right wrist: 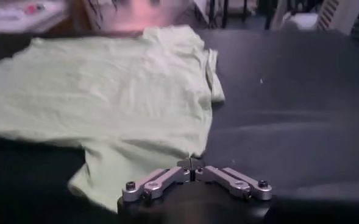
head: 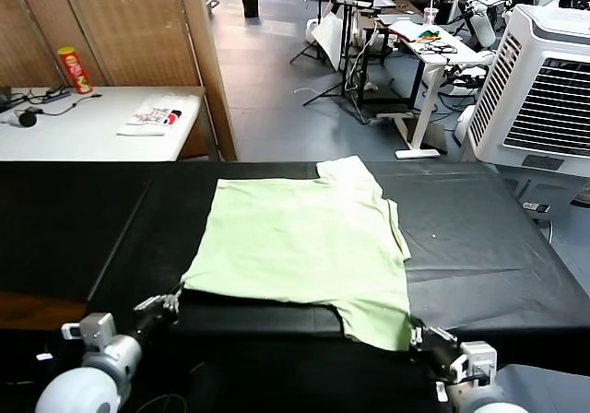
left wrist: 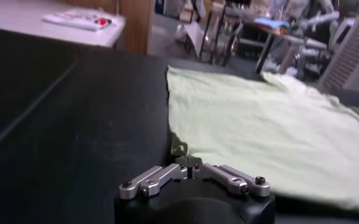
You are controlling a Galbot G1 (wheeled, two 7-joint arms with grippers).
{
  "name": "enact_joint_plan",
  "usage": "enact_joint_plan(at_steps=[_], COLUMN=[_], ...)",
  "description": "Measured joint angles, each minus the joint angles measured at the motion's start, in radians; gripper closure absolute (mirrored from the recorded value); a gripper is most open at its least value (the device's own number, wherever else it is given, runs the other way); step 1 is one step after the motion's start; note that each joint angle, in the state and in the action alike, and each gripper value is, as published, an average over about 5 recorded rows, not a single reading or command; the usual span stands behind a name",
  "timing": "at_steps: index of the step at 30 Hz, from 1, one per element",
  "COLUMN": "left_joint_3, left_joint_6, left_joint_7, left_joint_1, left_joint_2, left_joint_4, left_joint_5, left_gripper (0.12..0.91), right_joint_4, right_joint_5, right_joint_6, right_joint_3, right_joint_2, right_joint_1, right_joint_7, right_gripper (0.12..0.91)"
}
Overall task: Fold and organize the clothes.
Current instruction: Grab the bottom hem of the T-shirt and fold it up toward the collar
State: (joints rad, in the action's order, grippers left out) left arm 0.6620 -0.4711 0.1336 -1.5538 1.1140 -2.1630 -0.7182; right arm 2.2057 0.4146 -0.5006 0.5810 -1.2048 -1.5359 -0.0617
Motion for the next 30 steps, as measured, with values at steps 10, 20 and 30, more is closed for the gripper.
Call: enact_joint_plan(at_steps=[10, 20, 30], left_joint_3=[-0.042, -0.083, -0.111], left_joint_6=[0.014, 0.034, 0.044], left_joint_7=[0.009, 0.005, 0.001], left_joint_1=[0.123, 0.24, 0.323], left_joint_2=[0.023, 0.042, 0.042], left_joint_4=[0.063, 0.164, 0.274], left_joint_5=[0.028, 0.095, 0.143], left_gripper=[0.905, 0.905, 0.905], right_joint_4=[-0.202, -0.393, -0.525], right_joint_5=[0.017, -0.014, -0.019], right_joint_6=[0.082, 0.121, 0.142], right_joint_3=[-0.076, -0.159, -0.215], right_joint_2=[0.036, 0.035, 0.019], right_joint_1=[0.243, 0.422, 0.544], right_joint_7=[0.034, 0.058, 0.068], right_gripper=[0.903, 0.903, 0.903])
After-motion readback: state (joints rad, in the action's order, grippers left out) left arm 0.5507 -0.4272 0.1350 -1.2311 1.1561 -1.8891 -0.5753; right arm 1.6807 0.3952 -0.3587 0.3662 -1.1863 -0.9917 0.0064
